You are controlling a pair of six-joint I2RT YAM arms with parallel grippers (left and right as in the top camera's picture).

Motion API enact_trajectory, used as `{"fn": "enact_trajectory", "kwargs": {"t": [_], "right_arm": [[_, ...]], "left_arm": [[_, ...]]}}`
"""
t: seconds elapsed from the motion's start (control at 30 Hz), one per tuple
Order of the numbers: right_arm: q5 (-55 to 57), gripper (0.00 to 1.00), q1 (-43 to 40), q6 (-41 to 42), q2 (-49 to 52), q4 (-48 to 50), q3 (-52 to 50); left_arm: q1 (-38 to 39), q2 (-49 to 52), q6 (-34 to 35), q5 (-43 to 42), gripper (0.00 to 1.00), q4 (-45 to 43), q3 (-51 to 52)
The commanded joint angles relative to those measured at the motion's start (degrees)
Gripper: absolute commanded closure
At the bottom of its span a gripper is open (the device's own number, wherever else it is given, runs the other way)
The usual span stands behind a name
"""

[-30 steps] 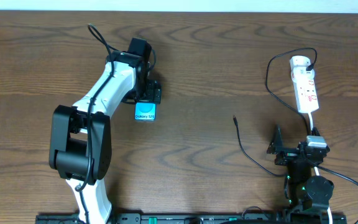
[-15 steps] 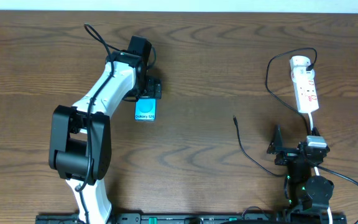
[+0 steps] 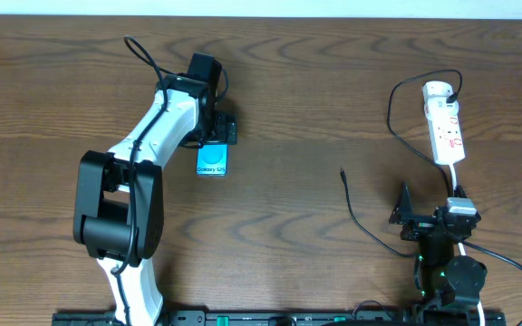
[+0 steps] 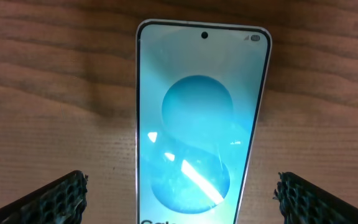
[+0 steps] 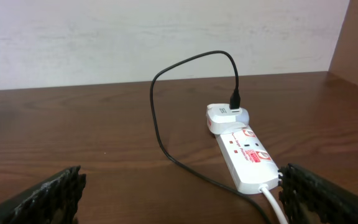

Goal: Plug charger to phone and switch on socket
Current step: 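Lower the left gripper onto the phone's top edge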

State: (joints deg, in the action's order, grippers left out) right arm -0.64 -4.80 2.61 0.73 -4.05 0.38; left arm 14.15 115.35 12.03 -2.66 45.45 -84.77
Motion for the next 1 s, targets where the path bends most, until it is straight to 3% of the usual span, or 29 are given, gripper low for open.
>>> {"fn": "enact_trajectory", "kwargs": {"t": [0.0,0.97], "right_arm": [[-0.3,0.01,-0.3,0.7,-0.2,-0.2,-0.1],[-0.3,0.01,-0.3,0.7,-0.2,-0.2,-0.1]], "left_arm": [[-0.2,1.0,0.5,0.1,0.02,-0.6,0.2],[-0.2,4.1,0.5,0.2,0.02,-2.6,0.2]]}}
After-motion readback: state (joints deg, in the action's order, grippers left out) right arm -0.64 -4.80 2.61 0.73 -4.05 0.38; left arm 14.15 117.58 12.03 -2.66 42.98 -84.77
